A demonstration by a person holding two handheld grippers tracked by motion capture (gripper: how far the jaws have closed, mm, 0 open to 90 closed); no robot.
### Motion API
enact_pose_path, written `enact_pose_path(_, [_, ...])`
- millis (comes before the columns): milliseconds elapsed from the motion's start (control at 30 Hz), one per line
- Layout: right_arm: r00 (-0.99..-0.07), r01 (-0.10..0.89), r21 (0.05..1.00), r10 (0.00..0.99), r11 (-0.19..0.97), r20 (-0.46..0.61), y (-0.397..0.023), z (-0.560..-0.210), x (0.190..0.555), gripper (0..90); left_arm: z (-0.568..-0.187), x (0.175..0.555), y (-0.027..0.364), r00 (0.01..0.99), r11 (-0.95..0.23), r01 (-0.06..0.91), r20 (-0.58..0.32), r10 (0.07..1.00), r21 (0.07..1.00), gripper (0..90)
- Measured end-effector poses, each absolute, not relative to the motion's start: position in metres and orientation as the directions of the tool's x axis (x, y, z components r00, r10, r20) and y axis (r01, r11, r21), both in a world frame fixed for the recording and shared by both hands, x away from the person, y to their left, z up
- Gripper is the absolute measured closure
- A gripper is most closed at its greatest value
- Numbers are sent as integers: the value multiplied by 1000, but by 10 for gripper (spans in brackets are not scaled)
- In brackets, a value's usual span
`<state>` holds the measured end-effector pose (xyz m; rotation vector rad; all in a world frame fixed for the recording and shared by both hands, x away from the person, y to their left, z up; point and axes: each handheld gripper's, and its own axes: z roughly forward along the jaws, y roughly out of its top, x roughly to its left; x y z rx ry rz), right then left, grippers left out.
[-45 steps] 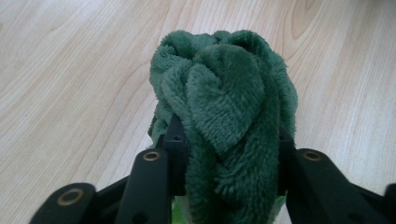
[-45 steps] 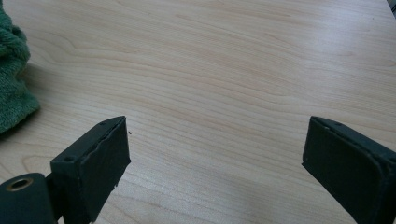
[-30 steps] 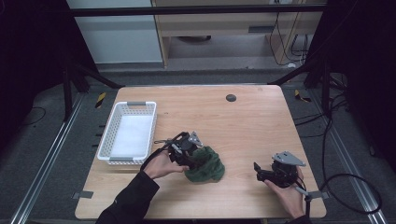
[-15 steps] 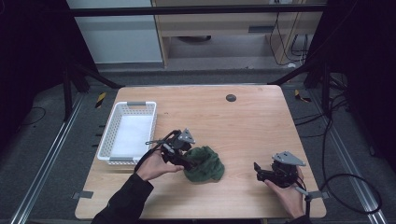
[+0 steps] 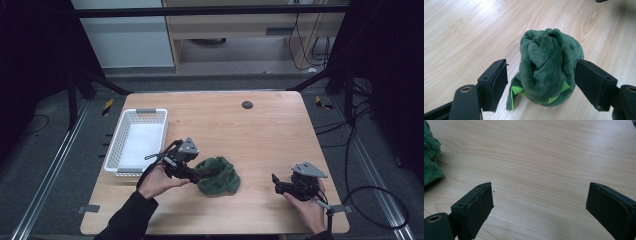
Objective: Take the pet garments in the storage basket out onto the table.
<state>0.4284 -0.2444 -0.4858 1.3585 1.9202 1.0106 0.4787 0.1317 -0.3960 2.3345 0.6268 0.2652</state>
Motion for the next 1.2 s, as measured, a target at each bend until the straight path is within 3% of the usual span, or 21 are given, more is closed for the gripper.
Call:
enact_pose_path(700, [-319,516,833,947,197,-27,-245,-486,428,71,-403,458,181,729,-423,428,-28,684,799,250])
enact_pose_path(1200, [-318,517,835,948,191,-20,-245,-487,426,68,-435,434,205,633,-334,448,-30,774,829,361])
